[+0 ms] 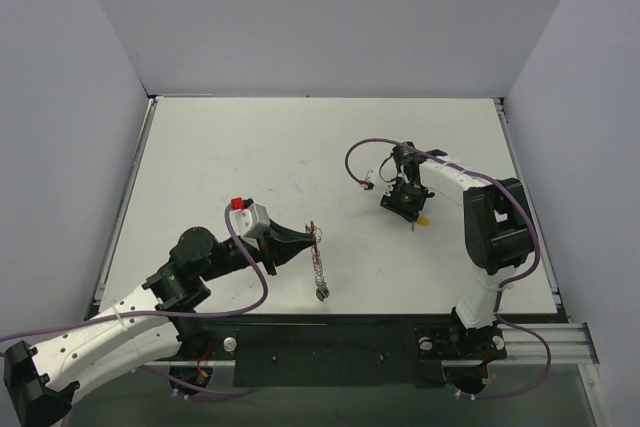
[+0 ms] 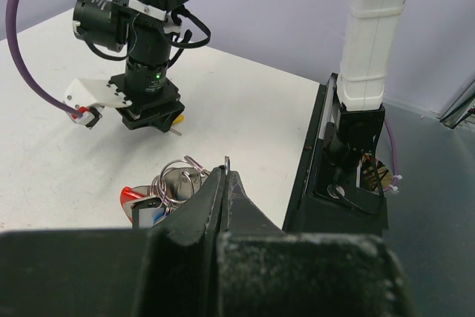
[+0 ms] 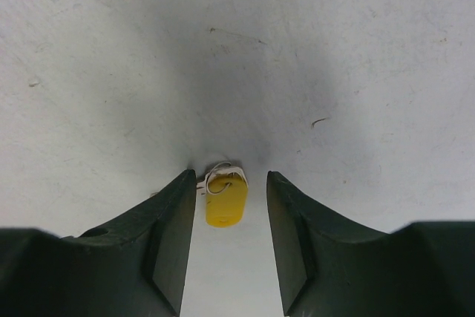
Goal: Put the keys on the keyring
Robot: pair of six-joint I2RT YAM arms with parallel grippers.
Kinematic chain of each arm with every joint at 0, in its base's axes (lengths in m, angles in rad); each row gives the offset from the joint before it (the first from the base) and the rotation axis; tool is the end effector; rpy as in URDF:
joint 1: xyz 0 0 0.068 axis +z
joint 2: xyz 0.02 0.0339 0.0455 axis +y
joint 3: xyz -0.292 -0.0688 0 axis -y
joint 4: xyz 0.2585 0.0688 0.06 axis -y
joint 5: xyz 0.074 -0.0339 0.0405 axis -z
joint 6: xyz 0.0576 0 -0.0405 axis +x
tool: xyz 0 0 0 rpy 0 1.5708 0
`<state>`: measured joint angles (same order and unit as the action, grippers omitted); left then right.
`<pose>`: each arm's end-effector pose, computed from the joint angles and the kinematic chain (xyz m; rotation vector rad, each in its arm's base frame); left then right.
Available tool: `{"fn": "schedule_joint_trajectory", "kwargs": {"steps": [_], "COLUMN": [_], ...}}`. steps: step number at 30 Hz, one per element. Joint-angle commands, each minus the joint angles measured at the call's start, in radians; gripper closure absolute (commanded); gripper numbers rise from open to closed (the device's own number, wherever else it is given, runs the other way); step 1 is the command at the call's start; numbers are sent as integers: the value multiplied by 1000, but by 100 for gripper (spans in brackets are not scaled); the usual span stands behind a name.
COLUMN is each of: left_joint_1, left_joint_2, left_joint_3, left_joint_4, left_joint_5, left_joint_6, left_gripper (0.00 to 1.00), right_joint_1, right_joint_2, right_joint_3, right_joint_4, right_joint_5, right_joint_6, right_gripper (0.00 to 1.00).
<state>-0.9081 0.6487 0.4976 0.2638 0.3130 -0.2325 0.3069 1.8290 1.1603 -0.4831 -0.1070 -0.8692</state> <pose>0.0967 -0.1527 0.3248 0.7712 1.3702 -1.1415 0.3680 0.1231 0.1627 -1.5290 2.2376 -0.0204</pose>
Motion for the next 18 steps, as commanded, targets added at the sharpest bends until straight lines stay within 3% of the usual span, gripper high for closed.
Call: {"fn": "schedule_joint_trajectory", "kwargs": {"steps": [1,18], "left_joint_1": [3,3], "left_joint_2": [-20,-21], "left_joint_3": [12,12], "left_joint_4": [40,41], "left_joint_5": [-14,-14], "left_joint_6": [-11,-13], "left_gripper": [100,100], "right_joint_1": [9,-2], "right_joint_2": [6,-2], "right_joint_3": [24,32], "right_joint_4": [-40,-37], "right_joint_5": [32,33], "right_joint_6": [1,22], "right_gripper": [62,68]}}
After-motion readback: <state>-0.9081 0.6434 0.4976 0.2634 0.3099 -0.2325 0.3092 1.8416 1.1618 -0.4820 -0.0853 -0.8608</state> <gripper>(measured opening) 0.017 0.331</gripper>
